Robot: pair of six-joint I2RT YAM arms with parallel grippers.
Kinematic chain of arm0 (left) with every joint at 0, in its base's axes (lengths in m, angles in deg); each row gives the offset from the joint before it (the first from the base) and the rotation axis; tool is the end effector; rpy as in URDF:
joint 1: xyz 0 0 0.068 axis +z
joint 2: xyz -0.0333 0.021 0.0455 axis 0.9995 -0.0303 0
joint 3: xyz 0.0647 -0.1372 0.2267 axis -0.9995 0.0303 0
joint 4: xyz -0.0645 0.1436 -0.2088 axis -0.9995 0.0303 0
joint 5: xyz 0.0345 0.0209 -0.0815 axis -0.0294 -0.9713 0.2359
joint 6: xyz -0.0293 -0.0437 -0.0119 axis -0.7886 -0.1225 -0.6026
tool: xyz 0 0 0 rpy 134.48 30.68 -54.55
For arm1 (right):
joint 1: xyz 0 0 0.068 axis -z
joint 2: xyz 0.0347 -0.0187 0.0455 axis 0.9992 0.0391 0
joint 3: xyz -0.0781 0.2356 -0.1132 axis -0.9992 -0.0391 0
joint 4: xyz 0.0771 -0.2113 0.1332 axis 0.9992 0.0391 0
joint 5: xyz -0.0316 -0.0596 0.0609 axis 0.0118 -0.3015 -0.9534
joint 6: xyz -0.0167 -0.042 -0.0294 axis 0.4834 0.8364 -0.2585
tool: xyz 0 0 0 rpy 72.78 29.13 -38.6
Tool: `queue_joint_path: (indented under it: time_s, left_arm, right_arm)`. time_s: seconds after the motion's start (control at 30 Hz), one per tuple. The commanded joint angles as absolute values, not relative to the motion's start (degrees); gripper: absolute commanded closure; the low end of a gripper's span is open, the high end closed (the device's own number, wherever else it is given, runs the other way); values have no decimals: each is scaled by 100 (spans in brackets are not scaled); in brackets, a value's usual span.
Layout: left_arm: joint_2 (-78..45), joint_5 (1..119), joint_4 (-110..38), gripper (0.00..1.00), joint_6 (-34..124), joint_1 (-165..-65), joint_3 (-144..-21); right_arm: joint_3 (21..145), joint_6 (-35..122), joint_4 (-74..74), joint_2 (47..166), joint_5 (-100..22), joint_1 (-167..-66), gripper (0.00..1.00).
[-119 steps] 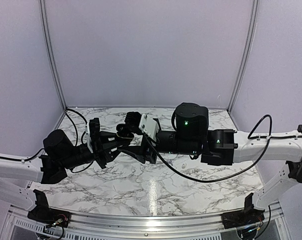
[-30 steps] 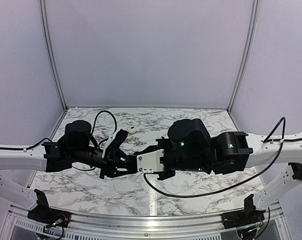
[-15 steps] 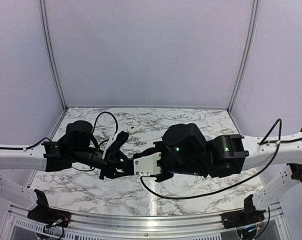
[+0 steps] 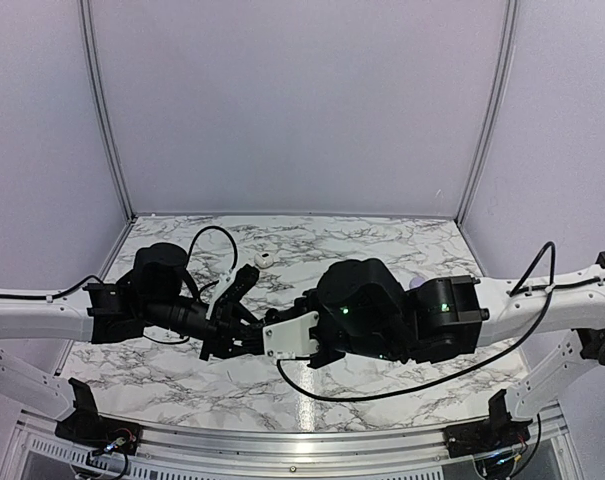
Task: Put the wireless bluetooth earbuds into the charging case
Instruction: Adjust the left earbud in the left side groove of the charging case.
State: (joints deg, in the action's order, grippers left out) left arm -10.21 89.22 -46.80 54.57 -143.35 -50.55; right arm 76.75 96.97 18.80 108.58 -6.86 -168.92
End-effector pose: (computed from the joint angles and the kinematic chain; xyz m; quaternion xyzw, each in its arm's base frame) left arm 0.1358 -0.2324 0.2640 0.5093 0.5944 -0.4984 0.3728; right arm 0.0651 0.3240 0.3177 -0.7275 0.4687 -0.0369 0.4997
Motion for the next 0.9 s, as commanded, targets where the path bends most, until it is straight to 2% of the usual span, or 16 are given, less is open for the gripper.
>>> queue_joint_path:
  time_s: [0.0, 0.53, 0.87]
  left_arm:
    - [-947, 8814, -4879, 100, 5567, -14370, -5241]
    - [-766, 8328, -4835, 100, 6163, -14519, -5174]
    - [-611, 8024, -4912, 100, 6213, -14557, -5027]
  right_arm:
    - [7746, 9571, 1884, 10929, -917, -17007, 89]
    - [7757, 8902, 1830, 10698, -1801, -16976, 95]
    - [7744, 8893, 1494, 10487, -1493, -16940, 91]
